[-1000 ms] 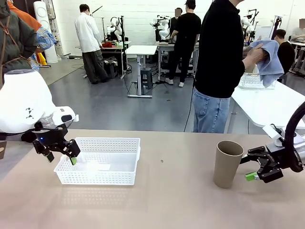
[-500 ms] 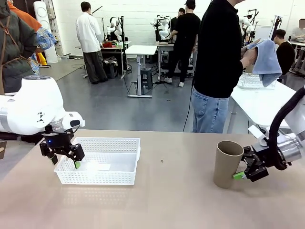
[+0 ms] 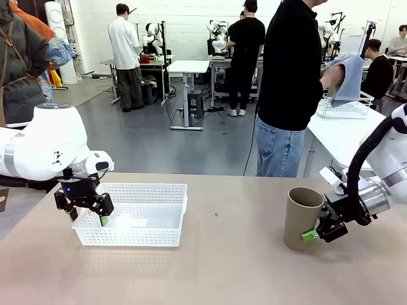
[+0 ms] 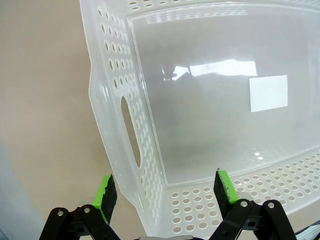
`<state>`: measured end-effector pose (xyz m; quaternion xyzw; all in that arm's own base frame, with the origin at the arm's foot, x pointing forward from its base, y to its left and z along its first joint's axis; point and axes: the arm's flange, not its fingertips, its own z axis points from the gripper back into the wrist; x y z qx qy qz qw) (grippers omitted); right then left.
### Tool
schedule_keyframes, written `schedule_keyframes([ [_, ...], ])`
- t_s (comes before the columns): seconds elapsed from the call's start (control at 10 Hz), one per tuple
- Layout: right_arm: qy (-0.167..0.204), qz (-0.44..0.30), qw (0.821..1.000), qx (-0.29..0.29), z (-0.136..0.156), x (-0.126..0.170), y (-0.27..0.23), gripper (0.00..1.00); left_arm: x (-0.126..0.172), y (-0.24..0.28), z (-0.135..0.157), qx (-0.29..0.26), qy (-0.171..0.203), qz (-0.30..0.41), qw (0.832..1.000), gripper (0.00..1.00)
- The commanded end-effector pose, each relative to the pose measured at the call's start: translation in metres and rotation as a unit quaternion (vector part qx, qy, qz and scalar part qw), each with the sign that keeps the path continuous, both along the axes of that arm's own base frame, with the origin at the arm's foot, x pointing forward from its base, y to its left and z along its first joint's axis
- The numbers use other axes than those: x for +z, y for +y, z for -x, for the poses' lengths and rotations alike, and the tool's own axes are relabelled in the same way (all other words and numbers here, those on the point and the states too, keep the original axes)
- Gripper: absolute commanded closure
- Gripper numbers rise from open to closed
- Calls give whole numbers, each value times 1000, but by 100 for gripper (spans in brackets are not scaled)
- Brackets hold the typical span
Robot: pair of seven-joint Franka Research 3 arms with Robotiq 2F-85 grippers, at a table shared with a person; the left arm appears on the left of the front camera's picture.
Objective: Clean and organize the cups into the basket.
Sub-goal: Pick up the Organizing basket and move it to the center of the table, then pick up the Reusable plastic cup from the right side of the table and place it inside the Organizing basket.
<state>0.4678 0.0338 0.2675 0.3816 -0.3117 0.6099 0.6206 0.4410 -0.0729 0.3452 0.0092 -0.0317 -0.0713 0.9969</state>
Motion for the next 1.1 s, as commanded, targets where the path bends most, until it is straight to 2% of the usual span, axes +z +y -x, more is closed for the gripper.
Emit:
schedule_keyframes([
  [0.0,-2,-3,1000,0,0,1,-2,0,2,0,1,-4,-2,0,1000,0],
  [0.3,0,0,1000,-1,0,0,-1,0,0,0,0,0,0,0,1000,0],
  [0.4,-13,-10,999,30,2,0,4,0,-2,-1,0,-4,7,-1,1000,0],
  [0.5,-20,-23,999,30,1,1,9,0,-4,-1,3,27,15,-12,999,0],
  [0.7,-33,-38,998,35,1,1,12,0,-7,3,13,50,3,-12,999,0],
  [0.8,-34,-42,998,42,1,0,12,0,-11,5,12,58,10,-7,998,0],
  [0.9,-42,-42,997,59,1,-1,12,21,-14,6,9,57,18,-3,998,0],
  [1.0,-40,-44,996,64,1,-1,12,59,-16,6,7,53,24,5,998,0],
])
